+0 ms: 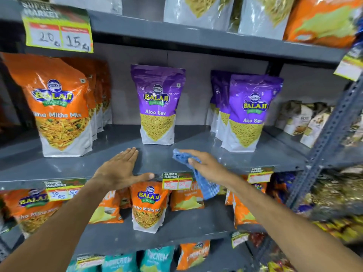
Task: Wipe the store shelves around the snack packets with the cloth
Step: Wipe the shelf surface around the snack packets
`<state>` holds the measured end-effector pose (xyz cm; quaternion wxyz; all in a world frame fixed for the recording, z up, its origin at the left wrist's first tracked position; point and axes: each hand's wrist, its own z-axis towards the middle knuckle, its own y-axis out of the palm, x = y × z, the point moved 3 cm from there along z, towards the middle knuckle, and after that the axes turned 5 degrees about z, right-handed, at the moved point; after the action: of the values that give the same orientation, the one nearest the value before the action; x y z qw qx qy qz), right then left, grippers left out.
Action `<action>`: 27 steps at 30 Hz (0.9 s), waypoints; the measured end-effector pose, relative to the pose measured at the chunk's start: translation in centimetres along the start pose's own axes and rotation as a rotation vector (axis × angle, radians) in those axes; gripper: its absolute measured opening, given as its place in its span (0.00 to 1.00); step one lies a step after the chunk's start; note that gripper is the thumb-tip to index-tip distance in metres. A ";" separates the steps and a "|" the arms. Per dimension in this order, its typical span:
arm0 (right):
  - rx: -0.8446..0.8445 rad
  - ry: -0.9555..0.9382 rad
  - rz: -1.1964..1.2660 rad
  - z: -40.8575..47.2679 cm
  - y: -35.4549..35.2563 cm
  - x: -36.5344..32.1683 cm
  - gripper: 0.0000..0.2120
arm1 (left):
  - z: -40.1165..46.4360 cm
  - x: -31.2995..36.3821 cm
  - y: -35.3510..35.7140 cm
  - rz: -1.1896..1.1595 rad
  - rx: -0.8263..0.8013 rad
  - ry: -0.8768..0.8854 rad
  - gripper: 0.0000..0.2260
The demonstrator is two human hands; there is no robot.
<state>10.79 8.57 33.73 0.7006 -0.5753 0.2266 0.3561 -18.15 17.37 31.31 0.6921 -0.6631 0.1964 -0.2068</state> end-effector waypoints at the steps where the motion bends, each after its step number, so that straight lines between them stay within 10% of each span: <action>1: 0.093 0.021 0.010 -0.2 -1.1 0.7 0.21 | 0.0 0.0 0.0 -0.001 0.003 -0.001 0.59; 6: 0.095 0.162 -0.429 1.2 -3.4 5.3 0.22 | 0.2 -0.1 0.1 -0.008 0.031 -0.002 0.62; 27: 0.110 0.305 -0.562 28.5 -3.9 13.3 0.21 | 0.7 -0.6 0.7 -0.003 0.109 -0.039 0.59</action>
<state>19.63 38.97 33.27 0.7595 -0.6234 0.1800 0.0458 -18.24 18.23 30.69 0.7305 -0.6286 0.1704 -0.2051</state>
